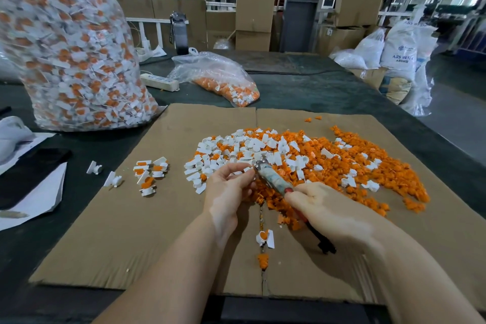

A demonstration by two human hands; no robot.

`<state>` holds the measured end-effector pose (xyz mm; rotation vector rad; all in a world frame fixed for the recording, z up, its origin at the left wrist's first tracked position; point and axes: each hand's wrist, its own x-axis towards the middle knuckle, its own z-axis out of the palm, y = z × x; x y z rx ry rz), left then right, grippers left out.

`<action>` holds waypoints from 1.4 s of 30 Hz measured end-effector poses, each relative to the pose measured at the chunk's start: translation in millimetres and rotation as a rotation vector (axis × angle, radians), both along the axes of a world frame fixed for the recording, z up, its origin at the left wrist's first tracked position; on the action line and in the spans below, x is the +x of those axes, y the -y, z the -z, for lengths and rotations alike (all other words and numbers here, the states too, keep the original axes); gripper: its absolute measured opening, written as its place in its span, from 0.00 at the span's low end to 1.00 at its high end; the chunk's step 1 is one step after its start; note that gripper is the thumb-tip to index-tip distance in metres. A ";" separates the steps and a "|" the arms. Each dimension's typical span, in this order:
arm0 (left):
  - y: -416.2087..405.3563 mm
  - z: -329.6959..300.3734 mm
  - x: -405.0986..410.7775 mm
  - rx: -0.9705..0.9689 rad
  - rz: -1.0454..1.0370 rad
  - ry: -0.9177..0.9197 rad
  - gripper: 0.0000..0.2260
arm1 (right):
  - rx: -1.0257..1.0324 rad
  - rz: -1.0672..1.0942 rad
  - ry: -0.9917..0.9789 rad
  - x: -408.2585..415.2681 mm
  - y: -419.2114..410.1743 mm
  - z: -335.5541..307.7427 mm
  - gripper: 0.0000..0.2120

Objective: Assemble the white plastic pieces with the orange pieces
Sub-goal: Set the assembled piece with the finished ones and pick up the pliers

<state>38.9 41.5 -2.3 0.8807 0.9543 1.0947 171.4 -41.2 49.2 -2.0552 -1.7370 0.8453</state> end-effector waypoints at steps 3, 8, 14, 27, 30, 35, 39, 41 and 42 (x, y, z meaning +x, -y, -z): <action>-0.7 0.9 0.4 0.006 -0.002 -0.016 0.05 | 0.011 0.000 0.039 0.0 0.6 2.3 0.17; -1.1 3.2 -0.4 0.013 -0.002 -0.012 0.05 | 0.074 0.024 0.113 -4.2 0.0 8.2 0.17; -0.8 3.8 -1.5 0.005 0.003 0.006 0.05 | 0.095 0.050 0.121 -4.2 0.0 10.5 0.18; 2.2 3.3 -1.3 -0.023 -0.013 0.007 0.07 | 0.155 0.068 0.103 -9.3 0.8 17.4 0.17; 3.4 2.5 0.0 -0.034 -0.025 0.014 0.06 | 0.212 0.097 0.110 -10.9 2.8 20.1 0.16; 3.3 3.1 0.9 -0.010 -0.028 0.022 0.07 | 0.343 0.194 0.071 -7.4 13.4 29.7 0.16; 5.5 10.2 -2.2 0.125 -0.038 -0.093 0.07 | 0.448 0.344 0.172 14.6 12.9 37.8 0.17; 7.9 14.6 -4.4 0.242 -0.018 -0.228 0.09 | 0.479 0.435 0.352 30.8 9.9 40.2 0.20; 9.2 15.5 -5.0 0.282 -0.009 -0.273 0.10 | 0.469 0.466 0.444 38.4 8.2 41.7 0.22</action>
